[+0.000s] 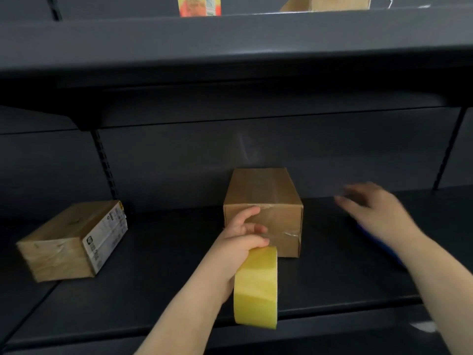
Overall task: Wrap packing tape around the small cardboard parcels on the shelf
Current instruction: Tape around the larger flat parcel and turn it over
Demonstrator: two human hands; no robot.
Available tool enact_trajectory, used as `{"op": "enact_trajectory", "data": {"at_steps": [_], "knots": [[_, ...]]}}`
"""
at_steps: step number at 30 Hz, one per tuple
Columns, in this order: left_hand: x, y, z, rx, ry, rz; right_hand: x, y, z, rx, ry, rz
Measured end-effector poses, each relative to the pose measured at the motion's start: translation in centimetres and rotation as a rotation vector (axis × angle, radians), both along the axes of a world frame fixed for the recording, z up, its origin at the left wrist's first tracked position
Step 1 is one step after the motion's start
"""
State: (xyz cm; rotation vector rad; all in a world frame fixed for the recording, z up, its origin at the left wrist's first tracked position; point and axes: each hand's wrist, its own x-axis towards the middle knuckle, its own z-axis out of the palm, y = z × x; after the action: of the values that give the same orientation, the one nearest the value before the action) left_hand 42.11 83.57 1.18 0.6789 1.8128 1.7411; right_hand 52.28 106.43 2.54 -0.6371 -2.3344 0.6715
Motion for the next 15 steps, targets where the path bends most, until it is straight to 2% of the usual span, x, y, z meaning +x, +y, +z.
{"op": "enact_trajectory", "data": {"at_steps": [2,4,5,9,11,13,15], "knots": [[0.1,-0.1,0.0,-0.001,0.002,0.004,1.3,2.6,-0.9,-0.059,-0.370,-0.295],[0.3,-0.1,0.1,0.003,0.020,0.012,1.7,4.0,-2.3,-0.108,-0.680,-0.355],[0.3,-0.2,0.2,0.004,0.035,0.012,1.6,4.7,-2.8,-0.095,-0.734,-0.334],[0.6,-0.3,0.3,0.008,0.055,0.028,1.3,6.0,-3.5,-0.049,-0.677,-0.275],[0.7,-0.4,0.3,0.008,0.053,0.029,1.6,5.6,-3.1,-0.060,-0.508,-0.220],[0.8,-0.5,0.2,0.009,0.054,0.030,2.0,4.0,-2.1,-0.126,-0.261,-0.030],[0.8,-0.4,0.3,0.015,0.052,0.030,2.2,1.5,-0.2,-0.016,-0.165,0.231]]}}
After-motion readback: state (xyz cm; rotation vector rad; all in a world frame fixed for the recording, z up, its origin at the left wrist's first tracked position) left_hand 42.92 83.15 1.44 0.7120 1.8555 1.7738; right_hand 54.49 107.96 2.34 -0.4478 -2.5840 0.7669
